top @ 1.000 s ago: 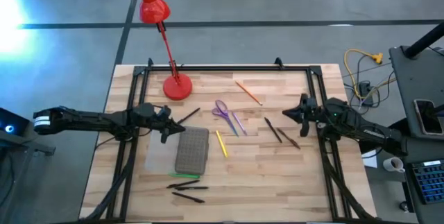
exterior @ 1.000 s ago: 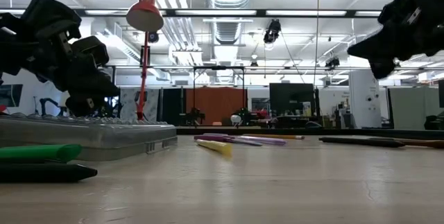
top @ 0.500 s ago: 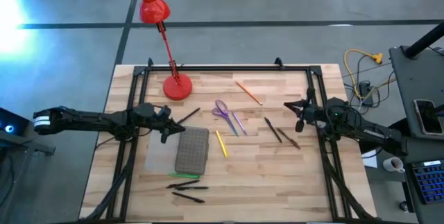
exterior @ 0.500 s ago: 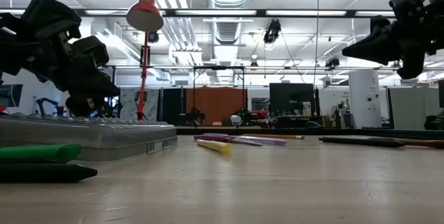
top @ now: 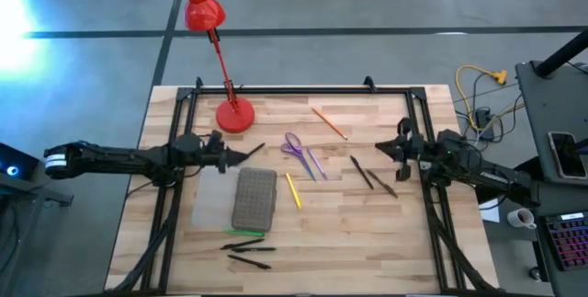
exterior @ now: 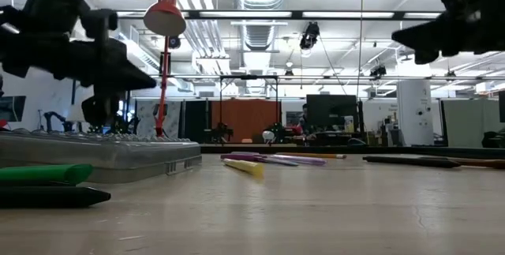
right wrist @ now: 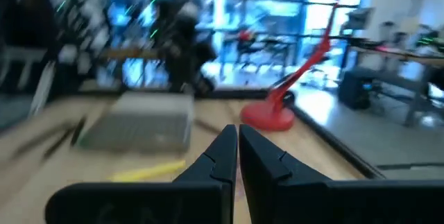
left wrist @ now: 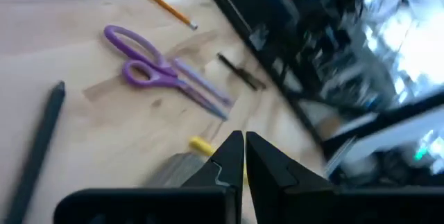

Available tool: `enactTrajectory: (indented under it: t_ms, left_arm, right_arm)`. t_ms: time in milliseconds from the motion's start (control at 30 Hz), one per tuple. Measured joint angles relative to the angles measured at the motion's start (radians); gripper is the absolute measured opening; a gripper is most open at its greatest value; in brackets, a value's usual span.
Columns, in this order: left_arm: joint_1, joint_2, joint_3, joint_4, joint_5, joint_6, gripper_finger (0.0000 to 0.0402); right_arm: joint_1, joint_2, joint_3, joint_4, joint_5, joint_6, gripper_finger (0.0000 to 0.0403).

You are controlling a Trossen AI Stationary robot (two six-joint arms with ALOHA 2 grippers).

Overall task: Pick & place school supplies into a supply box
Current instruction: Prepare the supply box

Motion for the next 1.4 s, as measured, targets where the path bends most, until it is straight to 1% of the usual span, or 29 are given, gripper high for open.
enactTrajectory:
  t_ms: [67, 167, 267, 367, 433, 467, 533, 600, 700, 800, 867, 933, 1000, 1067, 1133, 1267, 1400]
  left_arm:
    - [0.000, 0.002, 0.018, 0.017, -0.016, -0.051, 0.0001]
    - [0.000, 0.001, 0.055, 0.029, -0.057, -0.006, 0.0001]
    - [0.000, 0.006, 0.093, 0.025, -0.137, 0.060, 0.0001]
    - [0.004, 0.013, 0.137, 0.024, -0.206, 0.071, 0.0001]
    - [0.007, 0.018, 0.167, 0.023, -0.224, 0.071, 0.0001]
    - [0.008, 0.021, 0.182, 0.021, -0.225, 0.074, 0.0001]
    - [0.008, 0.032, 0.213, 0.026, -0.223, 0.095, 0.0001]
    - [0.007, 0.049, 0.239, 0.022, -0.222, 0.114, 0.0001]
    - [0.009, 0.076, 0.290, -0.018, -0.220, 0.119, 0.0001]
    - [0.011, 0.103, 0.356, -0.096, -0.220, 0.136, 0.0001]
    - [0.011, 0.127, 0.401, -0.168, -0.220, 0.170, 0.0001]
    - [0.011, 0.154, 0.452, -0.234, -0.217, 0.203, 0.0001]
    - [0.012, 0.175, 0.506, -0.335, -0.190, 0.206, 0.0001]
    - [0.021, 0.196, 0.568, -0.464, -0.138, 0.210, 0.0001]
    - [0.029, 0.208, 0.629, -0.620, -0.110, 0.222, 0.0001]
    - [0.030, 0.224, 0.735, -0.887, -0.126, 0.261, 0.0001]
    - [0.030, 0.204, 0.805, -1.030, -0.141, 0.263, 0.0001]
  right_arm:
    - [0.000, 0.002, 0.000, 0.080, 0.060, 0.041, 0.0009]
    - [0.000, 0.015, -0.001, 0.263, 0.126, 0.056, 0.0009]
    - [0.000, 0.045, -0.002, 0.493, 0.157, 0.112, 0.0009]
    - [0.000, 0.074, 0.001, 0.702, 0.173, 0.125, 0.0009]
    - [0.000, 0.089, 0.007, 0.820, 0.172, 0.125, 0.0009]
    - [0.000, 0.095, 0.008, 0.869, 0.176, 0.168, 0.0009]
    - [0.000, 0.104, 0.016, 0.928, 0.223, 0.342, 0.0009]
    - [0.000, 0.105, 0.021, 0.926, 0.281, 0.441, 0.0009]
    - [0.000, 0.137, 0.025, 0.925, 0.299, 0.469, 0.0009]
    - [0.000, 0.224, 0.037, 0.896, 0.325, 0.509, 0.0009]
    - [0.000, 0.305, 0.048, 0.886, 0.388, 0.549, 0.0009]
    - [0.000, 0.387, 0.063, 0.884, 0.457, 0.672, 0.0009]
    - [-0.001, 0.456, 0.082, 0.885, 0.488, 0.818, 0.0009]
    - [-0.001, 0.515, 0.097, 0.887, 0.497, 0.883, 0.0009]
    - [-0.001, 0.561, 0.107, 0.879, 0.497, 0.901, 0.0009]
    - [-0.001, 0.653, 0.126, 0.848, 0.555, 0.937, 0.0009]
    - [-0.001, 0.749, 0.175, 0.849, 0.564, 0.930, 0.0009]
